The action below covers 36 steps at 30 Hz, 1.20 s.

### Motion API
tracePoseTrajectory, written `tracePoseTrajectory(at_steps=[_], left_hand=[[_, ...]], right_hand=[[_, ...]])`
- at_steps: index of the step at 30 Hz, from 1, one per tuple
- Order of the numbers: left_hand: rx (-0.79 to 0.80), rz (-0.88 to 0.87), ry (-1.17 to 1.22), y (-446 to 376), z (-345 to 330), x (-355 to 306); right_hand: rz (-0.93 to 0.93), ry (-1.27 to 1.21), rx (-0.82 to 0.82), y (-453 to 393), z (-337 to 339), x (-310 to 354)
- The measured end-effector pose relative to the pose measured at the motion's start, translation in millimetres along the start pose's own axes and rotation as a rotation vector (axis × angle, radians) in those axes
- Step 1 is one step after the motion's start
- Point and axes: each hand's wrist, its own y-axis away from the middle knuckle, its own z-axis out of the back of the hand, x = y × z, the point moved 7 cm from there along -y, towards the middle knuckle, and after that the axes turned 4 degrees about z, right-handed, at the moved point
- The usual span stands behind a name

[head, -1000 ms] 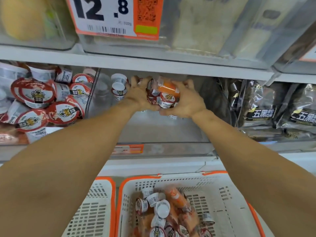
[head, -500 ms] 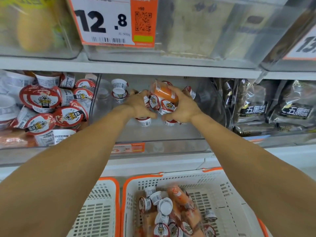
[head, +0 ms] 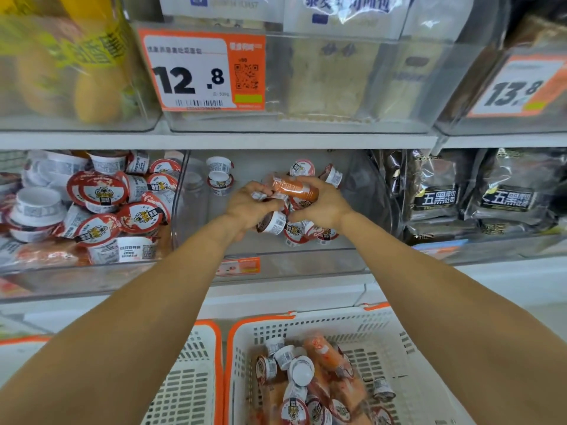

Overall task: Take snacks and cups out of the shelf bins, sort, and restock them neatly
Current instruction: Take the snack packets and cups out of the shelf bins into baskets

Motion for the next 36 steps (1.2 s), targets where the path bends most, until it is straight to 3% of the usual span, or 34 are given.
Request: tracePoseTrajectory(at_steps=[7, 13, 20, 23, 28, 31, 36], left_hand=[[-0.065, -0.073, 0.102, 34, 10, -14], [-0.006, -0.194, 0.181, 96, 20, -45], [0.117, -0.284, 0.037, 195, 11, -41], [0.158, -0.281, -0.057, 224, -9, -1], [0.193, 0.055, -0.096, 224, -54, 129], [0.202, 0.199, -0.111, 219, -80, 203], [0.224, 0.222, -0.251, 225, -102, 249]], right_hand=[[0.053, -0.215, -0.049, 24, 4, 12], [0.136, -0.276, -0.068, 76, 27, 53], [0.12, -0.282, 0.026, 193, 40, 66], [0.05, -0.27, 0.06, 233, 20, 29], [-0.255, -0.254, 0.128, 273, -42, -82], [-0.333, -0.171, 0.191, 285, -74, -131], [-0.355, 0.076, 0.281, 291, -113, -219]])
